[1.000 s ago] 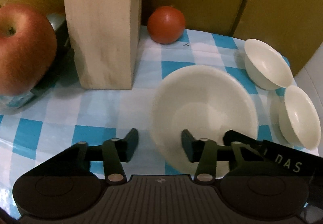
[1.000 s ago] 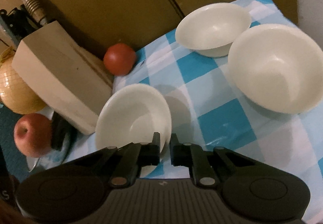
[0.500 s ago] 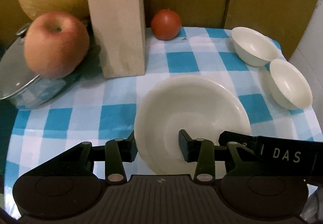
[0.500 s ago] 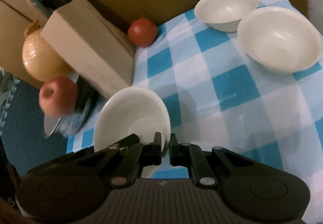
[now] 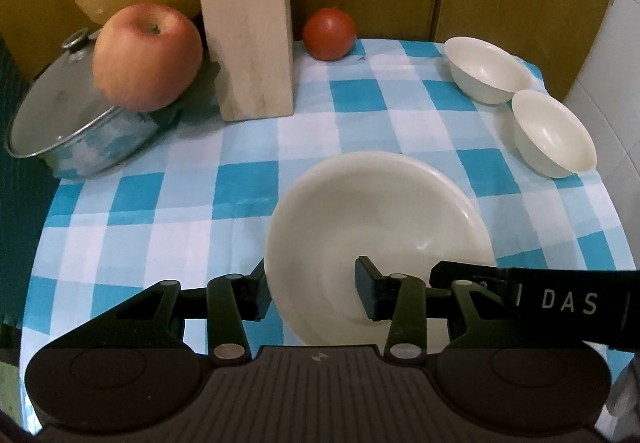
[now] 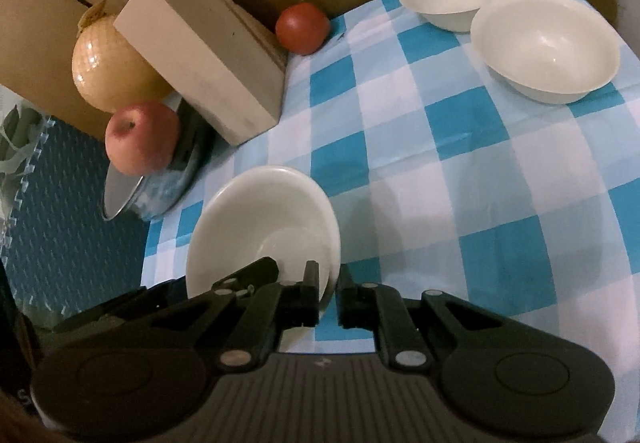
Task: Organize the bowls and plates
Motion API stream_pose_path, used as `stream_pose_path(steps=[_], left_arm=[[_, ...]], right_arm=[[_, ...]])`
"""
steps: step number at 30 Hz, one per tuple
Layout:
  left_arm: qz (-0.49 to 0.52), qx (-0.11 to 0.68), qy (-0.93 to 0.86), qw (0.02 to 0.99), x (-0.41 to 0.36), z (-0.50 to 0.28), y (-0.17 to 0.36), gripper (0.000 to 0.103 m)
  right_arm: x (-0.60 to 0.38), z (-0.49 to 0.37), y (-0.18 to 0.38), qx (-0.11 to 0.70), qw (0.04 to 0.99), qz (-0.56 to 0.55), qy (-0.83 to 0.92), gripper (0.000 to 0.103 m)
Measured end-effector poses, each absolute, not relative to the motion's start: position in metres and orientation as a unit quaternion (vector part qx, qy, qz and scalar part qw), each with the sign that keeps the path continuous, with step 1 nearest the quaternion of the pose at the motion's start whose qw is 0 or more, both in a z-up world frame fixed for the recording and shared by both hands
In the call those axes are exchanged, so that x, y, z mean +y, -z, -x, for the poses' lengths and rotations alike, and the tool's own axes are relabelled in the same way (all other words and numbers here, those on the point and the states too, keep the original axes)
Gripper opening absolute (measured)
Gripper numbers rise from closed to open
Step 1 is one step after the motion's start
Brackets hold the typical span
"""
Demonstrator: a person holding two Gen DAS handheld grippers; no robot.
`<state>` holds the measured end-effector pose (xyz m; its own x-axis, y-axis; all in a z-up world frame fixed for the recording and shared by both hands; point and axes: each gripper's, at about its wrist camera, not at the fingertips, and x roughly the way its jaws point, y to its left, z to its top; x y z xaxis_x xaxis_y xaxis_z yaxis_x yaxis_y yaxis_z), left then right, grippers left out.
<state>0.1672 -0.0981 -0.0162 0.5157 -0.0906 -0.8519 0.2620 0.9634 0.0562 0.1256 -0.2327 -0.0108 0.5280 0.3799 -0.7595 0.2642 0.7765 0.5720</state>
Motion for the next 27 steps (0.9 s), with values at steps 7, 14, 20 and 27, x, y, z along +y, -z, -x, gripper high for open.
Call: stream_pose_path(steps=[7,14,20,27], left_arm=[[-0.085,0.497,0.101,0.857,-0.096,-0.17,0.025,0.053],[-0.092,0.498,0.095,0.857,-0.096,-0.174,0.031,0.068],[-0.094,0.498,0.097,0.856,-0.095,-0.175,0.031,0.069],[-0.095,0.492,0.098,0.86,-0.096,-0.173,0.028,0.073]], right_arm=[[-0.231,-0.126,0.017,0.494,0.803,-0.33,-0.031,0.012],[-0.235,-0.128,0.02,0.49,0.807,-0.33,-0.018,0.013],[-0.234,-0.127,0.018,0.483,0.815,-0.32,-0.013,0.013],[-0.235,-0.126,0.017,0.481,0.816,-0.32,-0.008,0.014]])
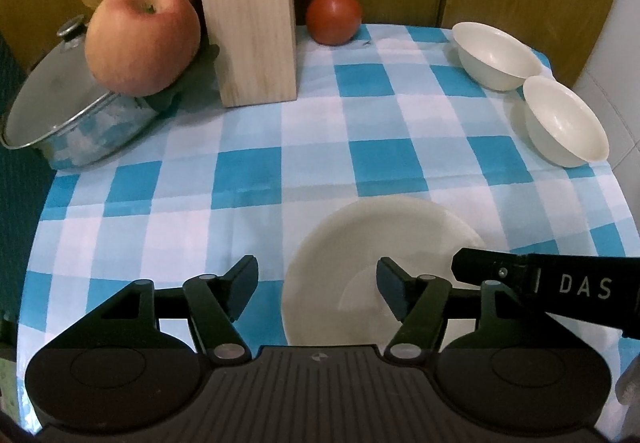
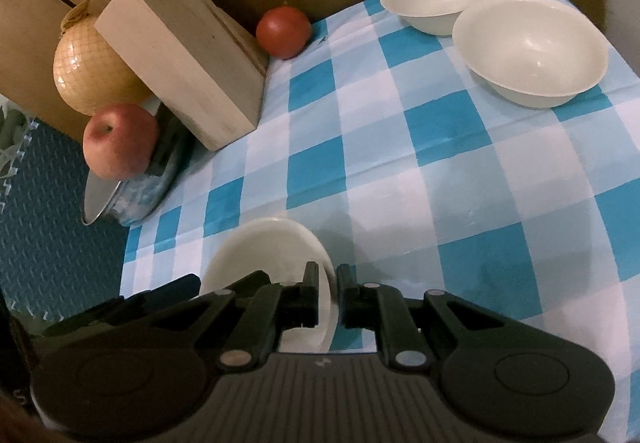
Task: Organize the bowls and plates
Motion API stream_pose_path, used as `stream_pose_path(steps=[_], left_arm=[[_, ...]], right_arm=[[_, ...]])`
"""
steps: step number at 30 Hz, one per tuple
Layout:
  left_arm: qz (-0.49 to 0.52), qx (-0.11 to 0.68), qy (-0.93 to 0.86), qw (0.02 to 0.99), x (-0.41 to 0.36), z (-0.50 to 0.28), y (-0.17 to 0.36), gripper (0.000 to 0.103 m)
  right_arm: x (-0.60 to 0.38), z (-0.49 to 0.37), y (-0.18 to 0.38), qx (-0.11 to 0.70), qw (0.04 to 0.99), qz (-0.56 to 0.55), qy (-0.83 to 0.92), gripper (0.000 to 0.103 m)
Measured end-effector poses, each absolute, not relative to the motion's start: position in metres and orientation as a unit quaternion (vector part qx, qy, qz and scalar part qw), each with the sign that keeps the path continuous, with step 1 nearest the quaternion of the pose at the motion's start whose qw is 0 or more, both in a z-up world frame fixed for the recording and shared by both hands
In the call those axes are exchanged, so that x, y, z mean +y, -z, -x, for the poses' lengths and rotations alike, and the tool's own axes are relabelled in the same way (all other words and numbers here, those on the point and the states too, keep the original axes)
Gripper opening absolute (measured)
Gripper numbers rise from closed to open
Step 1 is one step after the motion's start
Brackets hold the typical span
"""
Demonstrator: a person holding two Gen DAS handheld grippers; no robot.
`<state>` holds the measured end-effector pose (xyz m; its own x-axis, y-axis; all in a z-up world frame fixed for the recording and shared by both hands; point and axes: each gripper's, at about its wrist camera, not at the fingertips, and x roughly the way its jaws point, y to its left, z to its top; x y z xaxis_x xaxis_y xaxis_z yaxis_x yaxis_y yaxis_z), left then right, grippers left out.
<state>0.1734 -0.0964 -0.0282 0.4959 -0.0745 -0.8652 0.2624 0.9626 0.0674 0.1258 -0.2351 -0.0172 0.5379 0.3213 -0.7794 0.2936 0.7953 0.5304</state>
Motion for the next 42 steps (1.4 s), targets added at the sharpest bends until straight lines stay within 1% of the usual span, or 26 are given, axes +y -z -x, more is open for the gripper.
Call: stream_pose_path(steps=[11,14,22,35,39,42], left_arm=[[-0.101,0.481,0.097,0.865,-0.099,-0.171,0.024,0.08],[-0.105,0.474,0.096,0.869,-0.1,-0.17,0.021,0.081],[-0.104,0.459,0.094,0.877,-0.101,-0.171,0.014,0.085],[-0.107,0.441,0.107,0.885,-0.12,-0.171,0.003,0.086],[-0.11,0.436,0.117,0.886,-0.134,-0.175,-0.001,0.086],[-0.108,0.433,0.126,0.886,-0.144,-0.179,-0.004,0.087]], right_arm=[[-0.239,-0.121,0.007,0.463,0.834,-0.3,0.002,0.015],[-0.243,-0.119,0.002,0.454,0.839,-0.3,0.003,0.019],[-0.252,-0.117,0.0,0.443,0.846,-0.296,0.02,0.019],[-0.273,-0.115,-0.009,0.419,0.862,-0.278,0.061,0.02],[-0.294,-0.115,-0.013,0.405,0.864,-0.286,0.082,0.025],[-0.312,-0.115,-0.017,0.393,0.867,-0.288,0.104,0.025]])
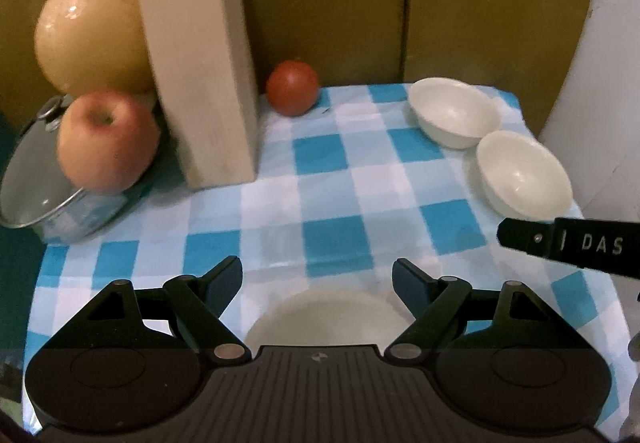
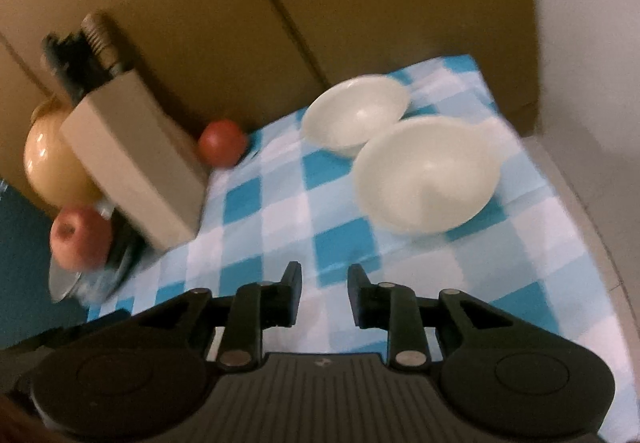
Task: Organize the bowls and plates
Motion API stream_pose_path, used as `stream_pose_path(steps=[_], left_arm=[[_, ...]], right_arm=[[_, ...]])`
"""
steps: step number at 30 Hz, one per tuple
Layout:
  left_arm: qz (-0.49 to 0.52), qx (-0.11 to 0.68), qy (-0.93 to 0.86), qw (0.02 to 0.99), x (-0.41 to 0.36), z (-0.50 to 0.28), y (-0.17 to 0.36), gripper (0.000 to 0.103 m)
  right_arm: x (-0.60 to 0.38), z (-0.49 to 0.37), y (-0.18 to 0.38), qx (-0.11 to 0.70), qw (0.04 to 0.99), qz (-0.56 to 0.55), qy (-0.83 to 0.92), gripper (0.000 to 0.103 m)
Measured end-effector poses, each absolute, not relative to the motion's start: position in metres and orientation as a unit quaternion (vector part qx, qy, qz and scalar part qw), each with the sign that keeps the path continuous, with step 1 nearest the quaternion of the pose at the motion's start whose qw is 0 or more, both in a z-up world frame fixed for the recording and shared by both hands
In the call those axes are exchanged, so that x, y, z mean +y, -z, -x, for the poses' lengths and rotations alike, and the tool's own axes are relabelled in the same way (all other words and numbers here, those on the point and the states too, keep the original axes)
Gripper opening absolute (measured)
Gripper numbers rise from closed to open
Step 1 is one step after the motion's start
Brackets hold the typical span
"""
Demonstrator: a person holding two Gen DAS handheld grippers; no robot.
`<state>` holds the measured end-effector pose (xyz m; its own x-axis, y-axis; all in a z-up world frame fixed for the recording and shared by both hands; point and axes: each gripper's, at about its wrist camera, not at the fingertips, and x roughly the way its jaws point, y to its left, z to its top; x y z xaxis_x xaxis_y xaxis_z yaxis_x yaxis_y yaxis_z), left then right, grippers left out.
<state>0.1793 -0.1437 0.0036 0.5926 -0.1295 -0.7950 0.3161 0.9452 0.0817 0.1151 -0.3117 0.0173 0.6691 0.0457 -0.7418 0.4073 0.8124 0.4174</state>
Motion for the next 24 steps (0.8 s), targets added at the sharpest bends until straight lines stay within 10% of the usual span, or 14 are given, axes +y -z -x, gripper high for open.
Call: stream_pose_path(steps=[24], left_arm=[[-0.097,0.449,0.175,0.871,-0.237,-0.219,0.007,0.087]], right_arm=[[-0.386,-0.117,-0.008,0.365,0.858,-0.305,0.193,0.027]])
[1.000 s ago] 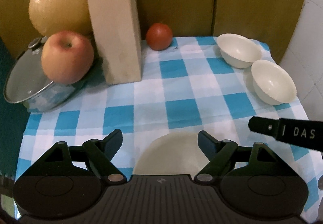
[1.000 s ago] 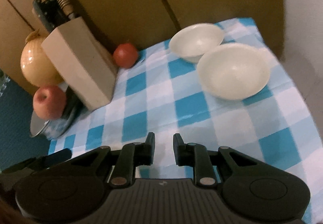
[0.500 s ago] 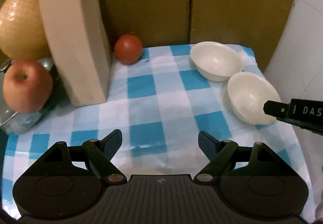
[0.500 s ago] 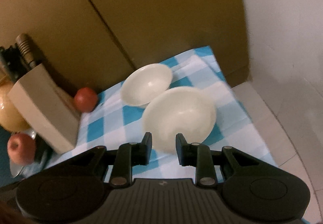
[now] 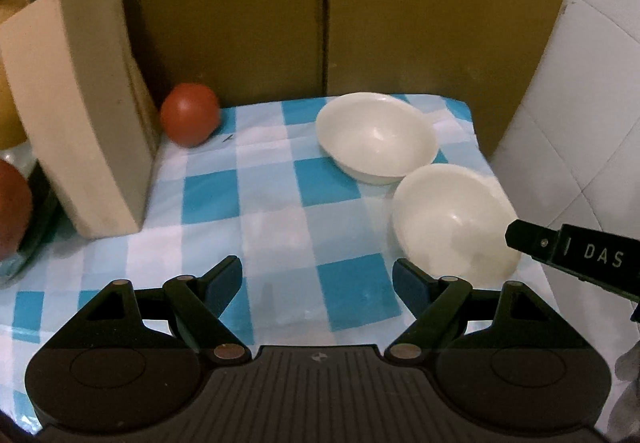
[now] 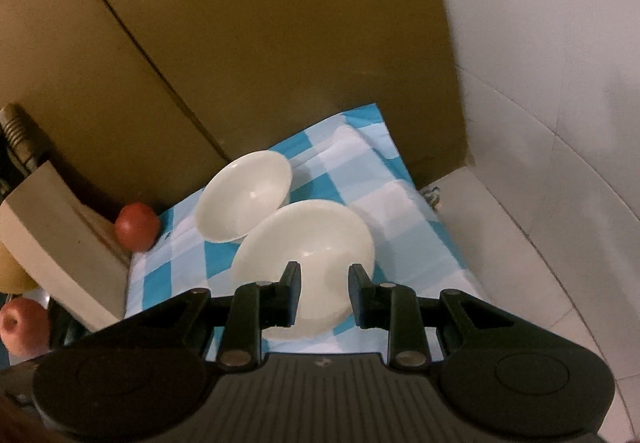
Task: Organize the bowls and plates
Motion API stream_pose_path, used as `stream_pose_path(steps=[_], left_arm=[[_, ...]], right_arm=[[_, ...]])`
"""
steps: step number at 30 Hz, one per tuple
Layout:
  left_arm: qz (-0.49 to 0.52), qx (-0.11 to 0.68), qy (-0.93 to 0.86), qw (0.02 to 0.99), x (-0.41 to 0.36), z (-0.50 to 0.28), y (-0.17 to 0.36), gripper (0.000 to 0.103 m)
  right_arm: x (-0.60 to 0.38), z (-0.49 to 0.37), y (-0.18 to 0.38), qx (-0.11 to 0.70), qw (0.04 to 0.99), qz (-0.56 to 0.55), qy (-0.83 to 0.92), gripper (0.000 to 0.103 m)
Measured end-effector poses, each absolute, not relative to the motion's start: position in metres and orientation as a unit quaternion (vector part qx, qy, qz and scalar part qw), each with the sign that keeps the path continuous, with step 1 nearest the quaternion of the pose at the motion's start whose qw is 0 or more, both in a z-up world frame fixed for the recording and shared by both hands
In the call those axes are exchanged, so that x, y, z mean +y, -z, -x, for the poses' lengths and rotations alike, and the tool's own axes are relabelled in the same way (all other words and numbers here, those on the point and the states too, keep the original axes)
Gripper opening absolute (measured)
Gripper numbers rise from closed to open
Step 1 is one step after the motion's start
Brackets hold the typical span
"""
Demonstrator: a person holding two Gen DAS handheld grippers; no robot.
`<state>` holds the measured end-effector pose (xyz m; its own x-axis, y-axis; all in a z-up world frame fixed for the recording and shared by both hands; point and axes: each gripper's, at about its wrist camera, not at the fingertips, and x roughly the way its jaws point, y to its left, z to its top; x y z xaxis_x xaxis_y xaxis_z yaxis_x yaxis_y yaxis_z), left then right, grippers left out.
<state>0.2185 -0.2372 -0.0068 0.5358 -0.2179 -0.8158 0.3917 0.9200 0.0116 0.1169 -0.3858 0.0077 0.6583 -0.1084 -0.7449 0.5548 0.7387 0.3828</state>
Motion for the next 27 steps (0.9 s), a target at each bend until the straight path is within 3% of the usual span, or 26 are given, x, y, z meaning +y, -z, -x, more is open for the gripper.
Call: stream_pose_path(steps=[3,22,27], left_arm=[[-0.098,0.448,0.178,0.871,-0.244,-0.219,0.007,0.087],[-0.073,0.459,0.185,0.866,-0.274,-0.24,0.03,0.087],[-0.083,0.465,0.179,0.863,-0.28,-0.245,0.042,0.083]], right_arm=[[-0.391,-0.116,-0.004,0.364,0.856,-0.312,0.195,0.034],[-0.403,-0.129,0.023,0.385,0.838,-0.323,0.212,0.034],[-0.407,-0.134,0.033,0.396,0.827,-0.342,0.206,0.033]])
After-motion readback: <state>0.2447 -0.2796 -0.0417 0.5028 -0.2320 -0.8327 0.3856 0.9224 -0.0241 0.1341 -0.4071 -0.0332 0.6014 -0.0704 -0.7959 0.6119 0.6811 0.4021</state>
